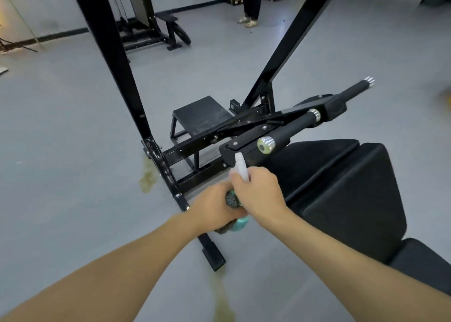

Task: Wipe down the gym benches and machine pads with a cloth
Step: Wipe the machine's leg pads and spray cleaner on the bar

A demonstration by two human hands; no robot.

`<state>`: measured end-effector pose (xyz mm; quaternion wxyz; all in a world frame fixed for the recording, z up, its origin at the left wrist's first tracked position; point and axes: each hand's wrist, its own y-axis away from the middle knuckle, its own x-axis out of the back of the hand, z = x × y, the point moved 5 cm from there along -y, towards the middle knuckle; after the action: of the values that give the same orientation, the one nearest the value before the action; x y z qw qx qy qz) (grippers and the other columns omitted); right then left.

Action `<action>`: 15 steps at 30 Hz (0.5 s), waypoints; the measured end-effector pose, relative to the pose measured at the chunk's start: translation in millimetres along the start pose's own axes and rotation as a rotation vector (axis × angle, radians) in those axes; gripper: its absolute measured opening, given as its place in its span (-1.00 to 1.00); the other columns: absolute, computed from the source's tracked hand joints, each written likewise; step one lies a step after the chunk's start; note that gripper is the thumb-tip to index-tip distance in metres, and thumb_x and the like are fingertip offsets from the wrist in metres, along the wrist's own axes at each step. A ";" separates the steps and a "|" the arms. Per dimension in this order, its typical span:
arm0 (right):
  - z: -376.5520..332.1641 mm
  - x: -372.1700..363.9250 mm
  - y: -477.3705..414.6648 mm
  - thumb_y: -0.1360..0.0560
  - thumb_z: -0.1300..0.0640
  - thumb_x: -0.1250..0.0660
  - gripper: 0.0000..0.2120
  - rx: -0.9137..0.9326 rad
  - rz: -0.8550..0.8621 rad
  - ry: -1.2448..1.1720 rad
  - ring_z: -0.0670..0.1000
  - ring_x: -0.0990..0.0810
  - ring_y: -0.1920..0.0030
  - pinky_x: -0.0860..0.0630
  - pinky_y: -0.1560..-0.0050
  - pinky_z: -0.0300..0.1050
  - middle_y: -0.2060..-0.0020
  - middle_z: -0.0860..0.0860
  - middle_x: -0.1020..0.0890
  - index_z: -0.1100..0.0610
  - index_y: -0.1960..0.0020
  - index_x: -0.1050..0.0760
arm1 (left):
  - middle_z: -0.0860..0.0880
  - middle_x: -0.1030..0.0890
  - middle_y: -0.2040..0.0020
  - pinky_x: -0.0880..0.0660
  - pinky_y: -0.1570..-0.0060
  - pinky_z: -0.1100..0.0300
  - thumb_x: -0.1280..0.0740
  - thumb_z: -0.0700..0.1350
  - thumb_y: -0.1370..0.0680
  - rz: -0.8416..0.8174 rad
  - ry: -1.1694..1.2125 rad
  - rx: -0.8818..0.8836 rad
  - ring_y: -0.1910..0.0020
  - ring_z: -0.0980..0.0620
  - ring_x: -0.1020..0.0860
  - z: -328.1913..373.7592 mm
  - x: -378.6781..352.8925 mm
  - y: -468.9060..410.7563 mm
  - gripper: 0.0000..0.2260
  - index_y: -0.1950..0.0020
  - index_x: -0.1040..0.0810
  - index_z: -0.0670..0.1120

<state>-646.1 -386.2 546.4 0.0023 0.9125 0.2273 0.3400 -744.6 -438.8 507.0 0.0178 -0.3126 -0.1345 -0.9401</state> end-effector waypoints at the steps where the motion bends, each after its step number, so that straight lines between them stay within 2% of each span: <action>1: -2.5 10.7 5.8 -0.48 -0.19 -0.30 -0.68 0.056 -0.027 -0.018 0.01 -0.60 0.12 -0.61 0.06 0.09 0.09 0.01 -0.57 0.07 0.00 -0.51 | 0.18 -0.60 0.22 -0.46 0.19 0.39 -0.50 -0.11 -0.46 -0.024 0.046 -0.042 0.22 0.30 -0.57 14.1 0.8 0.8 -0.73 0.13 -0.49 0.23; 3: -1.6 29.6 15.0 -0.39 -0.24 -0.37 -0.44 0.141 -0.117 -0.003 0.00 -0.52 -0.07 -0.54 -0.09 0.03 -0.08 -0.05 -0.46 -0.03 -0.30 -0.38 | 0.11 -0.66 0.18 -0.57 0.11 0.19 -0.48 -0.13 -0.48 -0.069 0.112 -0.111 0.15 0.19 -0.63 40.6 -2.1 2.7 -0.87 0.10 -0.60 0.10; 4: 1.6 40.5 17.1 -0.38 -0.24 -0.38 -0.38 0.144 -0.127 0.011 0.00 -0.46 -0.14 -0.49 -0.17 0.01 -0.13 -0.08 -0.40 -0.05 -0.36 -0.32 | 0.08 -0.67 0.14 -0.60 0.06 0.11 -0.48 -0.13 -0.47 -0.102 0.128 -0.135 0.12 0.13 -0.65 54.4 -4.9 2.2 -0.90 0.06 -0.62 0.02; 6: 10.2 63.2 15.6 -0.40 -0.20 -0.38 -0.49 0.109 -0.109 -0.060 -0.01 -0.45 -0.15 -0.47 -0.17 -0.05 -0.12 -0.09 -0.41 -0.04 -0.28 -0.38 | 0.07 -0.67 0.16 -0.60 0.03 0.10 -0.48 -0.18 -0.43 -0.137 0.179 -0.146 0.12 0.10 -0.64 77.9 -9.4 -2.6 -0.88 0.08 -0.63 -0.02; 8: 15.4 76.2 12.3 -0.51 -0.08 -0.37 -0.68 0.114 -0.148 -0.224 -0.08 -0.52 -0.02 -0.48 0.01 -0.26 -0.01 -0.08 -0.50 -0.01 -0.20 -0.43 | 0.05 -0.67 0.17 -0.60 0.02 0.14 -0.48 -0.25 -0.43 -0.156 0.212 -0.107 0.12 0.11 -0.64 95.0 -12.9 -9.6 -0.84 0.06 -0.64 -0.04; 11: 22.2 101.1 0.0 -0.58 0.02 -0.32 -0.72 0.193 -0.158 -0.298 -0.19 -0.55 -0.01 -0.42 0.09 -0.44 -0.01 -0.15 -0.55 -0.07 -0.27 -0.41 | -0.06 -0.69 0.08 -0.62 -0.07 0.11 -0.48 -0.27 -0.46 -0.162 0.200 -0.014 0.06 0.06 -0.66 120.0 -18.0 -26.3 -0.82 -0.05 -0.64 -0.13; 13: 33.2 118.0 -13.2 -0.59 0.06 -0.29 -0.77 0.179 -0.127 -0.280 -0.18 -0.54 -0.03 -0.43 0.12 -0.44 -0.05 -0.13 -0.54 -0.05 -0.23 -0.38 | -0.05 -0.70 0.02 -0.61 -0.09 0.13 -0.50 -0.21 -0.48 -0.249 0.165 0.032 0.00 0.04 -0.67 136.1 -21.1 -38.6 -0.79 -0.10 -0.64 -0.12; 15: 51.0 130.6 -29.1 -0.59 0.09 -0.26 -0.83 0.125 -0.103 -0.268 -0.10 -0.56 -0.02 -0.45 0.11 -0.34 -0.02 -0.05 -0.54 0.04 -0.17 -0.41 | -0.02 -0.71 0.00 -0.62 -0.05 0.17 -0.51 -0.12 -0.49 -0.355 0.095 0.104 0.02 0.07 -0.68 143.3 -19.5 -51.4 -0.77 -0.13 -0.65 -0.08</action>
<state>-539.5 -298.1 583.6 -0.0068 0.9353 0.2923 0.1996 -651.4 -352.5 593.1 -0.1260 -0.2380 -0.2351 -0.9339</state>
